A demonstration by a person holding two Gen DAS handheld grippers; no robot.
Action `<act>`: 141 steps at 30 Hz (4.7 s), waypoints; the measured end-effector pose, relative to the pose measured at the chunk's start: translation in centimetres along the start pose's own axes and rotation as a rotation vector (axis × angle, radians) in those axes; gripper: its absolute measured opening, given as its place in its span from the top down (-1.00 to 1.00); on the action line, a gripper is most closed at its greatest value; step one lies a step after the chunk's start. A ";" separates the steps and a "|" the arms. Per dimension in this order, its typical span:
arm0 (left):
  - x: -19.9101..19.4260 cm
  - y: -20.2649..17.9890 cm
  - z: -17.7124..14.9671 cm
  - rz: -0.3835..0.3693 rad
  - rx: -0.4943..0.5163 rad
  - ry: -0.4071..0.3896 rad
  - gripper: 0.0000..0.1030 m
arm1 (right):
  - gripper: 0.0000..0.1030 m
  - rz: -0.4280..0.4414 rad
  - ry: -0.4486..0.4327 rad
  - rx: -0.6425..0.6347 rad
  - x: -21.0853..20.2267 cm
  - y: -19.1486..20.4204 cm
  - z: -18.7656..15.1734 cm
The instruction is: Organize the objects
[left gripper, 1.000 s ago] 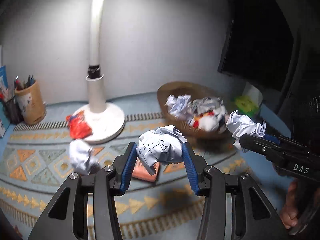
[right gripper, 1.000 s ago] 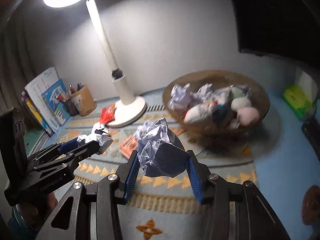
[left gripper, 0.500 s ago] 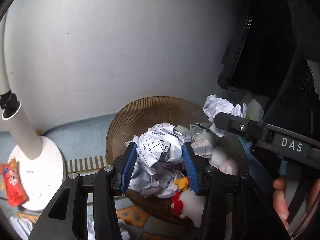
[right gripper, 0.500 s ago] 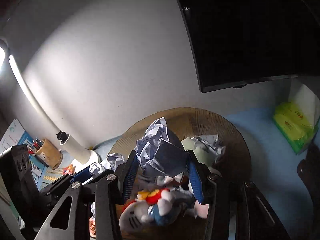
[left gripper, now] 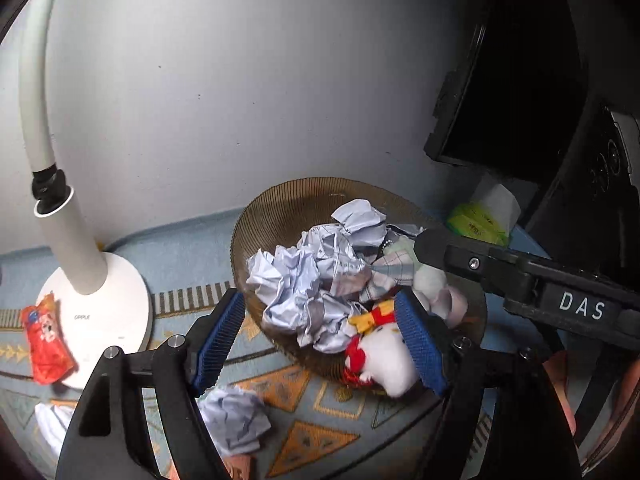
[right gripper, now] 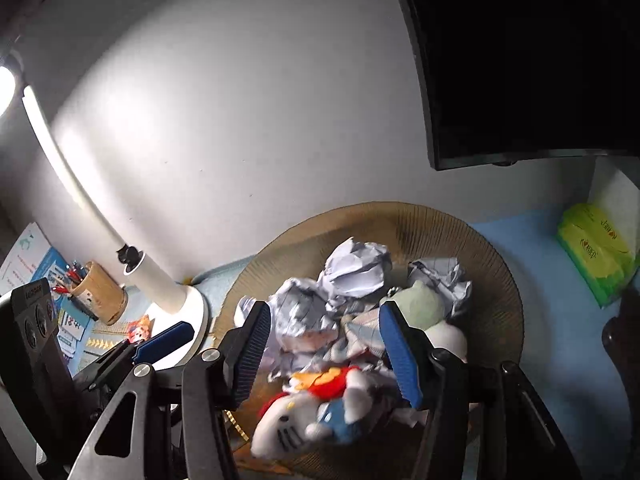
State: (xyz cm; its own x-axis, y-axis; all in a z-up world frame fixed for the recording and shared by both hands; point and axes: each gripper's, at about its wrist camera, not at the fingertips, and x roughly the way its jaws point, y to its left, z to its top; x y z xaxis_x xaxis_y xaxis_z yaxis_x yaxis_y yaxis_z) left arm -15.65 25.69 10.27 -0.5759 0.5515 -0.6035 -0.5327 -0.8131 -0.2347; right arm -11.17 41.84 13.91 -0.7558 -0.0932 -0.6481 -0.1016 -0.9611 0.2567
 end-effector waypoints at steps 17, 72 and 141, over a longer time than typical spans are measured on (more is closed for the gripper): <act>-17.9 9.8 -13.5 0.353 -0.198 -0.065 -0.98 | -0.63 0.116 -0.067 -0.181 -6.2 12.5 -15.9; -6.6 16.3 -9.9 0.355 -0.221 0.088 -0.91 | -0.43 0.034 0.195 -0.029 10.2 10.8 -12.1; -8.7 3.6 -0.3 0.133 0.026 -0.114 -0.64 | -0.40 -0.032 -0.132 0.083 -8.1 0.5 -2.1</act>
State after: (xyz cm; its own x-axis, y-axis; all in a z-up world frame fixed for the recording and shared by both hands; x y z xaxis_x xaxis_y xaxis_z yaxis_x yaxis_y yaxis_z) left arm -12.38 17.89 14.51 -0.7080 0.4585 -0.5371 -0.4622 -0.8759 -0.1384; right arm -3.75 41.54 17.85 -0.8292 -0.0226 -0.5585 -0.1758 -0.9379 0.2989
